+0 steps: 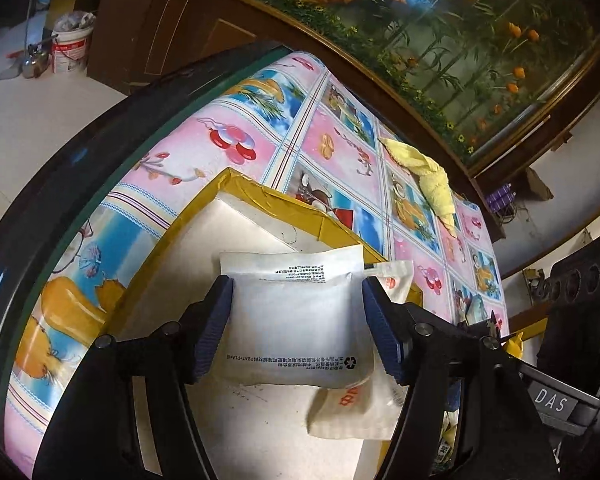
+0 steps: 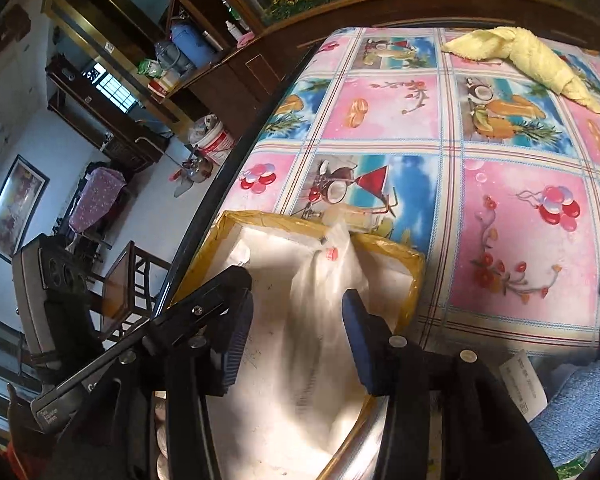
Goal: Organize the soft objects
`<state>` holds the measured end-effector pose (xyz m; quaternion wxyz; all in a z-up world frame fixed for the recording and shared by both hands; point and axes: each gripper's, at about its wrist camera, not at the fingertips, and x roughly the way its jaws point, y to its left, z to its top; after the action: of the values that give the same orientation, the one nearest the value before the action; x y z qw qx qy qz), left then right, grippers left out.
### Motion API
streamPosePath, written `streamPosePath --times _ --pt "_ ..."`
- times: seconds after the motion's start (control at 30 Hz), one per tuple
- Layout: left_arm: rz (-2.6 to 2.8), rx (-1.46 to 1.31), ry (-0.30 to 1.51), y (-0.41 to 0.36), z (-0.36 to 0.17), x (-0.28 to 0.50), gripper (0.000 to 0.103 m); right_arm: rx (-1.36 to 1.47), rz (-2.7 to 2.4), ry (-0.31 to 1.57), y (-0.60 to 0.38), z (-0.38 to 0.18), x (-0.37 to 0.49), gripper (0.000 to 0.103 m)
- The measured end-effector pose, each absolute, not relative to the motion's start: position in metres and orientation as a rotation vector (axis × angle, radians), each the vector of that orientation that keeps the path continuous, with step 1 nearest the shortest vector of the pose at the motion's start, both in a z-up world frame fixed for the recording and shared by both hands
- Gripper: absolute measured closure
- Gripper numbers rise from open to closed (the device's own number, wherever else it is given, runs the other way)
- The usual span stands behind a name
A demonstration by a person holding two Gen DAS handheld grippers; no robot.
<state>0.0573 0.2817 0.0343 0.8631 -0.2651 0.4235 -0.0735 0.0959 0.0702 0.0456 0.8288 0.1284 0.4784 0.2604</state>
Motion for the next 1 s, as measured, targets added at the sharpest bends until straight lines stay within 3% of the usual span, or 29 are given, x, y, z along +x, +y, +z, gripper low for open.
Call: streamPosePath --times 0.23,0.43,0.53,0.6,0.83,1.0 --pt "-0.058 -0.295 0.808 0.265 0.053 0.018 0.036 0.180 0.512 0.849 0.033 0.090 0.053 0.057" --pt "-0.030 -0.471 0.858 0.288 0.037 -0.008 0.035 0.211 0.465 0.745 -0.032 0.135 -0.002 0.057" --pt "-0.020 -0.441 0.804 0.282 0.056 -0.022 0.035 0.198 0.426 0.692 -0.058 0.160 -0.031 0.053" --pt "-0.012 -0.420 0.759 0.275 0.069 -0.025 0.030 0.181 0.403 0.655 -0.071 0.175 -0.044 0.051" --pt "-0.141 -0.554 0.797 0.285 0.078 0.016 0.028 0.129 0.356 0.529 -0.107 0.230 -0.101 0.051" --pt "-0.127 -0.462 0.736 0.271 0.141 -0.010 0.028 0.065 0.326 0.412 -0.129 0.301 -0.149 0.051"
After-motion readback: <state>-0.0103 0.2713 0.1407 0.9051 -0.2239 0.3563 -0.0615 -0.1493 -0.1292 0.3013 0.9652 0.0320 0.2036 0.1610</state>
